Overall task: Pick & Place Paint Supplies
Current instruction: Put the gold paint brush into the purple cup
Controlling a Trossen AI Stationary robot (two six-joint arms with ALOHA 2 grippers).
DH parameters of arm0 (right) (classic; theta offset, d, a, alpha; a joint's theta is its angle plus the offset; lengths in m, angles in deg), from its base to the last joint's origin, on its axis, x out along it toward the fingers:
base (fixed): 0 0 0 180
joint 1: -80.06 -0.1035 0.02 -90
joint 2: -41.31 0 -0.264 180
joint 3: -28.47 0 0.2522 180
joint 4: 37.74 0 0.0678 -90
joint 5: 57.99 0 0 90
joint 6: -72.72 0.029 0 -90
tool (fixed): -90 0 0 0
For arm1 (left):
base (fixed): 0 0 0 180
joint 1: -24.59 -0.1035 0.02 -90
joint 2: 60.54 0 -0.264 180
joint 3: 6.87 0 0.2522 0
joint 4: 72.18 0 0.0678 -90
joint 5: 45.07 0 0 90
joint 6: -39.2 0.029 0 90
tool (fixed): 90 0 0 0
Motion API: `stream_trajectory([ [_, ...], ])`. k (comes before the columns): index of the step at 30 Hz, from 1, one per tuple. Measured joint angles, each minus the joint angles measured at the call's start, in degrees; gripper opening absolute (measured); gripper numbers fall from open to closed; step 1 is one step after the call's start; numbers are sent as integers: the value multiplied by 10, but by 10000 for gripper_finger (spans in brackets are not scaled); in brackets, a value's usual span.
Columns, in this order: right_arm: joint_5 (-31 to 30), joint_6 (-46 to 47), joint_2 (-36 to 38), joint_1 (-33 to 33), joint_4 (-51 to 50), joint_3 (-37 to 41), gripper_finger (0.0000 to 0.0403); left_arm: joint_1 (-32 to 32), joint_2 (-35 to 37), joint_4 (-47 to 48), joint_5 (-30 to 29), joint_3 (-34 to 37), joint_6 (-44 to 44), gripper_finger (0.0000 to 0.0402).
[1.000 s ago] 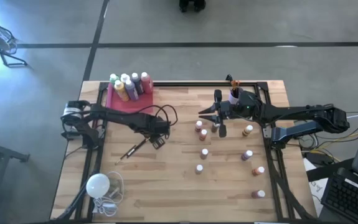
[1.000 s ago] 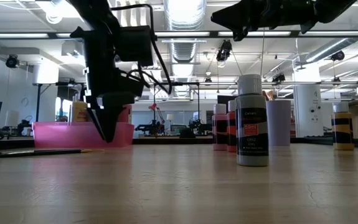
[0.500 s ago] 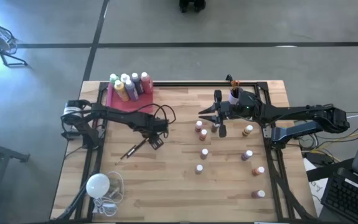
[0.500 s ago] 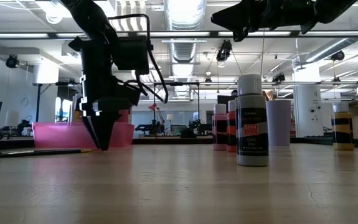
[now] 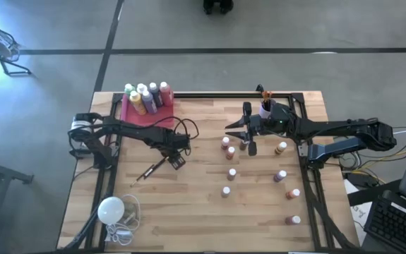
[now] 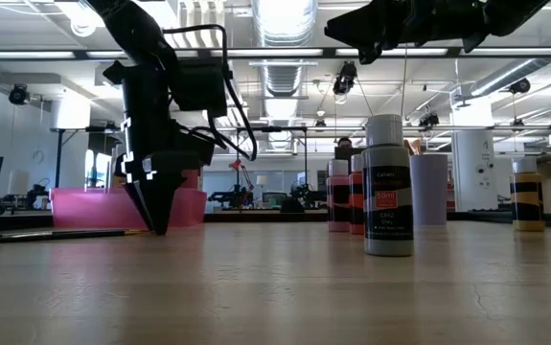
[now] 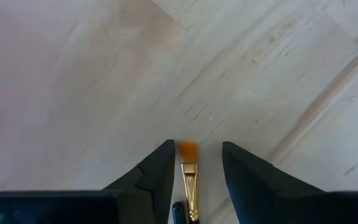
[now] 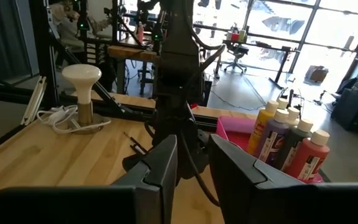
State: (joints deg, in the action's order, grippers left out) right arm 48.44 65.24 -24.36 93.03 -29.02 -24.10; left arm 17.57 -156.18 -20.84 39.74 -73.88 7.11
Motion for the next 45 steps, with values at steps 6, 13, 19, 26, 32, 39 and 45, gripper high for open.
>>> stream_trajectory([
  [6, 0, 0, 0, 0, 0, 0, 64, 0, 0, 0, 2, 0, -5, 95],
  [13, 0, 0, 0, 0, 0, 0, 45, 0, -1, 1, 2, 0, -22, 61],
  [19, 0, 0, 0, 0, 0, 0, 49, 0, -1, -1, 4, -1, -29, 31],
  [26, 0, 0, 0, 0, 0, 0, 67, 0, -2, -8, 15, -9, -23, 6],
  [32, 0, 0, 0, 0, 0, 0, 80, 0, -3, -82, 89, -13, 18, 3],
  [39, 0, 3, 0, 0, -23, 0, 89, 0, 26, -150, 135, -19, 89, 2],
  [45, 0, 1, 0, 0, -26, 0, 85, 7, 136, -162, 118, -28, 120, 1],
])
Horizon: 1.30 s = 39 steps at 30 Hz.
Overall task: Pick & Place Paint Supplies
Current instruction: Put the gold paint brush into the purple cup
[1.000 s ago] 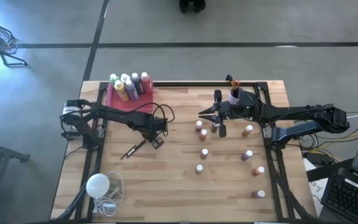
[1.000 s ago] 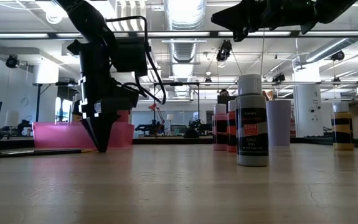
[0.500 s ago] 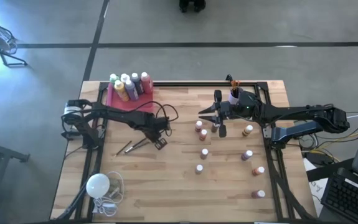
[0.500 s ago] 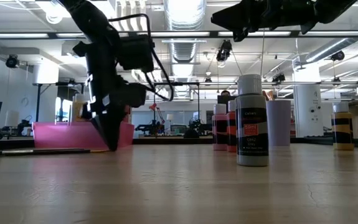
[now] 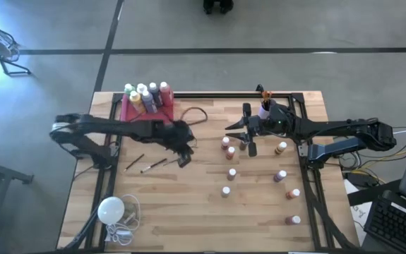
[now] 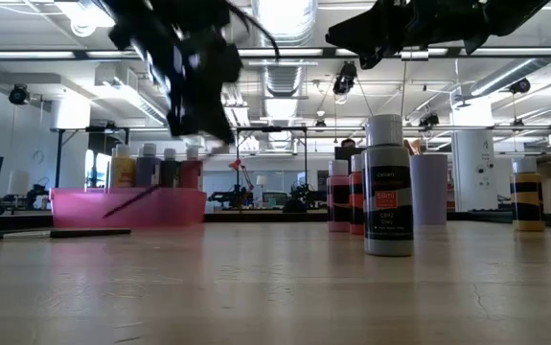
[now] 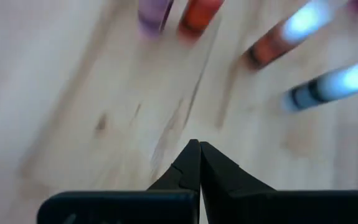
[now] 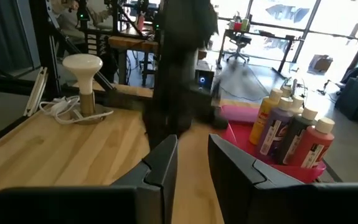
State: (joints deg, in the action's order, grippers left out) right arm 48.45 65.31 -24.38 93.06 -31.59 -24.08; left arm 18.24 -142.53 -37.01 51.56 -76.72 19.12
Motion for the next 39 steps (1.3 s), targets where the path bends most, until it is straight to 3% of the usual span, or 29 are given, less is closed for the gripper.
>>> stream_trajectory([
  [6, 0, -1, 0, 0, 0, 0, 62, 37, 125, -55, -126, 14, 50, 1],
  [9, 0, -1, 0, 0, 0, 0, 53, 58, 170, -126, -147, 39, 84, 1],
  [14, 0, -1, 0, -1, 0, 0, 47, 76, 213, -286, -147, 115, 145, 1],
  [25, 1, -1, -21, -31, 32, 0, 82, 76, 215, -593, -119, 274, 188, 0],
  [31, 1, -1, -73, -49, 108, -9, 105, 76, 212, -634, -104, 293, 194, 0],
  [39, 1, -7, -166, -61, 104, -75, 134, 76, 201, -642, -89, 291, 191, 0],
])
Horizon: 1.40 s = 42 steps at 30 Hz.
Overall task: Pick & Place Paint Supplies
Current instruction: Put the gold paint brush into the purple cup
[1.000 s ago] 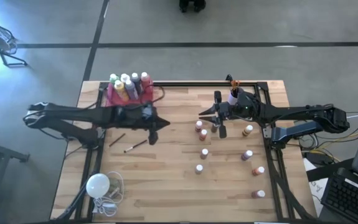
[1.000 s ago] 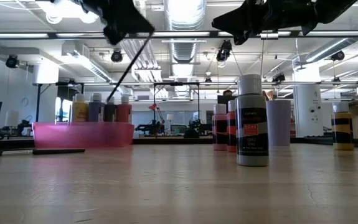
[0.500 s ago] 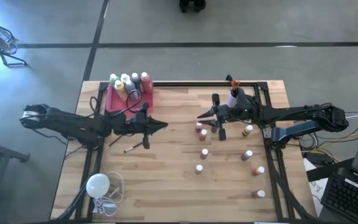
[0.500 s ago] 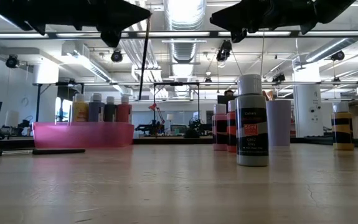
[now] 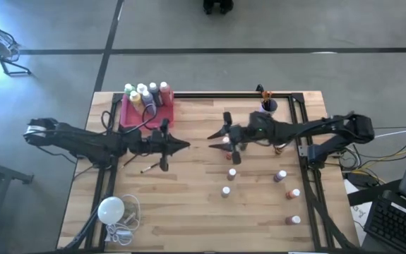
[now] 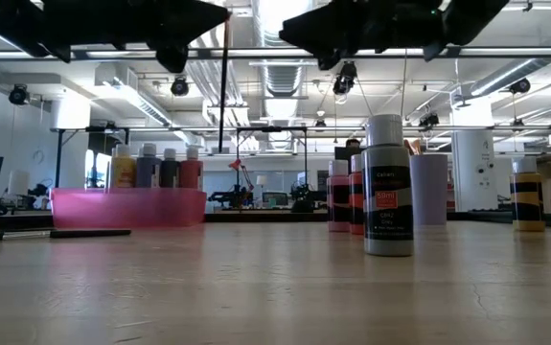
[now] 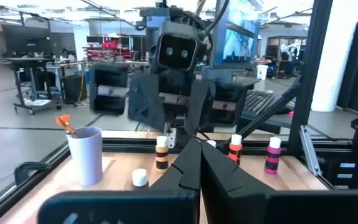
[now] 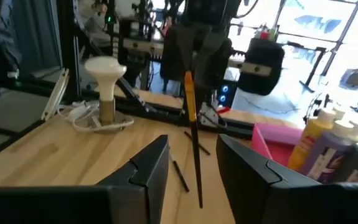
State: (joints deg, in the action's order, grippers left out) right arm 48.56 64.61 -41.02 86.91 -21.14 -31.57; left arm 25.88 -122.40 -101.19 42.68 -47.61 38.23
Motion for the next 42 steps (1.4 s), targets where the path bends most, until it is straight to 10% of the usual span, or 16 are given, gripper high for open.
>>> stream_trajectory([
  [16, 19, -18, -125, -29, -1, -112, 164, 0, -7, -10, 67, 0, 0, 0],
  [42, 20, -44, -148, -48, -30, -159, 94, 0, -7, -7, 91, 0, 6, 0],
])
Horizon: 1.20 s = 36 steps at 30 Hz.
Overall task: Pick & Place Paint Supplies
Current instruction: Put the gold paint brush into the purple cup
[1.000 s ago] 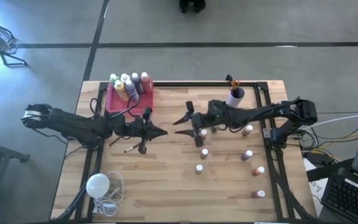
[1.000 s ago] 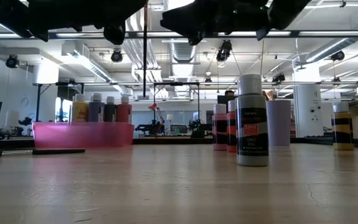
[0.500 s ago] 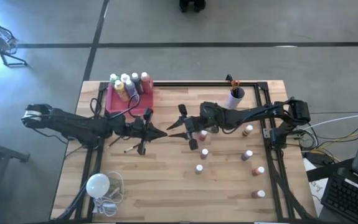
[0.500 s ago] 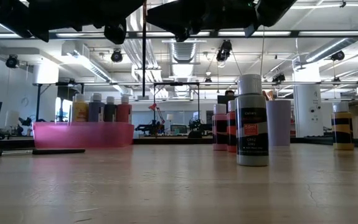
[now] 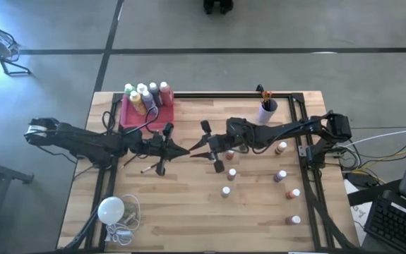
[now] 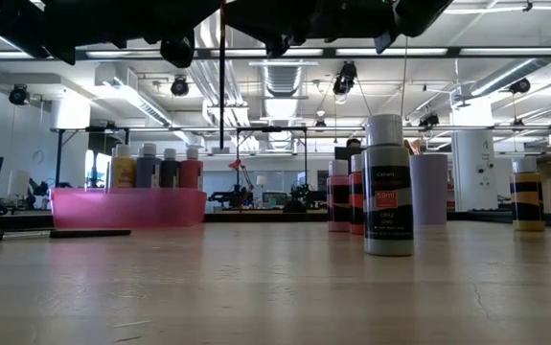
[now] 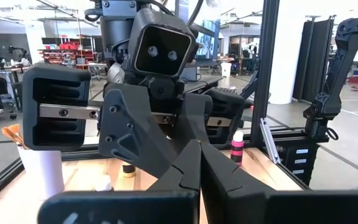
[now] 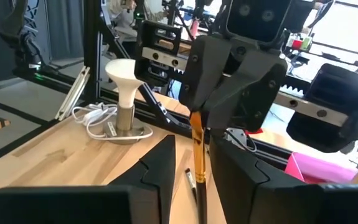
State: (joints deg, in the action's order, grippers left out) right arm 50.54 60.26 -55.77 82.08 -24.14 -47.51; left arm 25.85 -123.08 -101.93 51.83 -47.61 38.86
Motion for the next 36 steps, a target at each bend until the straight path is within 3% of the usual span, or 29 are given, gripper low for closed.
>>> stream_trajectory([
  [11, 0, -12, -7, -3, 6, -5, 72, 0, 0, 0, 0, 0, 3, 0],
  [21, -3, -11, -7, -3, 6, -4, 16, 0, 0, 1, 0, 0, 4, 0],
  [25, -5, -11, -7, -3, 4, -4, 11, 0, 0, 8, 0, 0, 1, 6],
  [30, -7, -11, -6, -3, 3, -4, 10, 1, -6, 9, -1, 0, -17, 34],
  [36, -7, -10, -7, -3, -5, -3, 9, 6, -6, 10, 1, -1, 13, 117],
])
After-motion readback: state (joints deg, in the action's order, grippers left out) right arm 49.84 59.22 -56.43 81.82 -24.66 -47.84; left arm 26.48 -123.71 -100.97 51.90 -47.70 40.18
